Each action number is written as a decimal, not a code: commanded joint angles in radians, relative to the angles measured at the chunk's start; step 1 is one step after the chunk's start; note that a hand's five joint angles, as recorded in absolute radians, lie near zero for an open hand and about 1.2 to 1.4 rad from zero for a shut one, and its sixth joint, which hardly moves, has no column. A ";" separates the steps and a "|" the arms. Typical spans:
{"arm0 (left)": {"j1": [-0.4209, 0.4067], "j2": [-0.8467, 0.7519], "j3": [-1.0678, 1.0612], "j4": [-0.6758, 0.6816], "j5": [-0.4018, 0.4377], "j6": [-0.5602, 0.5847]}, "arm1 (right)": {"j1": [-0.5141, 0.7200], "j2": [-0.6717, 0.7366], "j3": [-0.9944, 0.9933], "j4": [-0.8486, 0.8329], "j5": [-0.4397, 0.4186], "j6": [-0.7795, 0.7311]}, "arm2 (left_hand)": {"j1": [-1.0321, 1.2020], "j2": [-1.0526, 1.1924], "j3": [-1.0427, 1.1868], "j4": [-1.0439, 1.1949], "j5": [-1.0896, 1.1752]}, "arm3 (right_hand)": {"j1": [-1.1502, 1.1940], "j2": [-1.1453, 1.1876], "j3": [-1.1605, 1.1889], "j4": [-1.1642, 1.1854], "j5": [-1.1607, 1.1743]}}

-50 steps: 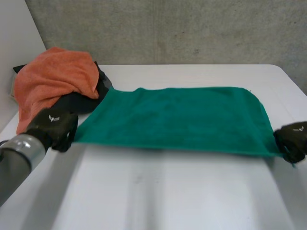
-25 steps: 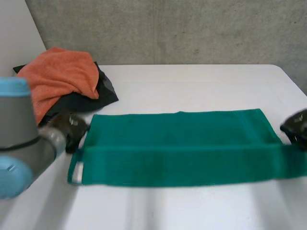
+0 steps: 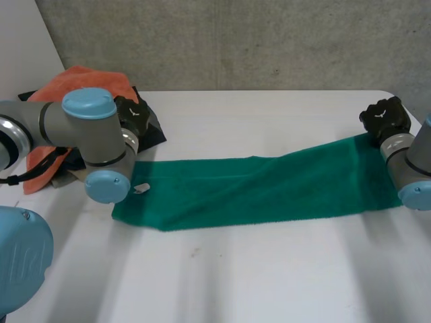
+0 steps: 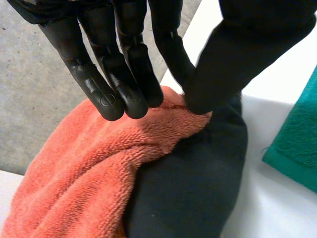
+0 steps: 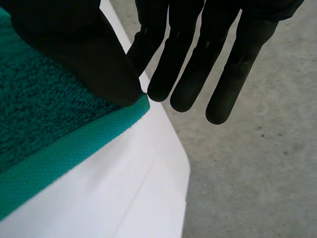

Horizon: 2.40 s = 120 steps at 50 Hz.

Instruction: Fold the laundry.

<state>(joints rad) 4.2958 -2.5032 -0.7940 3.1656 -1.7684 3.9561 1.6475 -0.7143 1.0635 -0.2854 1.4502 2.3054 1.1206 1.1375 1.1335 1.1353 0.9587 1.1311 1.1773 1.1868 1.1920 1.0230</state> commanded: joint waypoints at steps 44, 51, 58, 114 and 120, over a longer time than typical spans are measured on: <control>0.050 0.020 -0.119 -0.254 0.218 -0.245 | 0.000 -0.050 0.112 0.042 -0.008 0.011 | 0.276 0.259 0.263 0.261 0.263 | 0.265 0.219 0.209 0.204 0.199; 0.053 0.030 -0.116 -0.187 0.155 -0.247 | -0.002 -0.050 0.107 0.040 -0.010 0.011 | 0.276 0.259 0.263 0.261 0.263 | 0.265 0.219 0.209 0.204 0.199; 0.056 0.041 -0.113 -0.170 0.152 -0.250 | 0.003 -0.048 0.105 0.040 -0.010 0.014 | 0.276 0.259 0.263 0.261 0.263 | 0.265 0.219 0.209 0.204 0.199; 0.030 0.009 -0.105 -0.030 0.044 -0.248 | 0.032 0.068 -0.035 -0.018 0.025 0.063 | 0.276 0.259 0.263 0.261 0.263 | 0.265 0.219 0.209 0.204 0.199; 0.015 -0.037 -0.079 -0.004 0.050 -0.242 | 0.037 0.118 -0.085 -0.020 0.030 0.039 | 0.276 0.259 0.263 0.261 0.263 | 0.262 0.216 0.206 0.201 0.195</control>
<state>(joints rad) 4.3224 -2.4968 -0.9003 3.1366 -1.7217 3.7108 1.6808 -0.6445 1.0269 -0.3051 1.4739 2.3666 1.1460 1.1940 1.1864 1.1938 0.9860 1.1302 1.1818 1.1898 1.1961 1.0170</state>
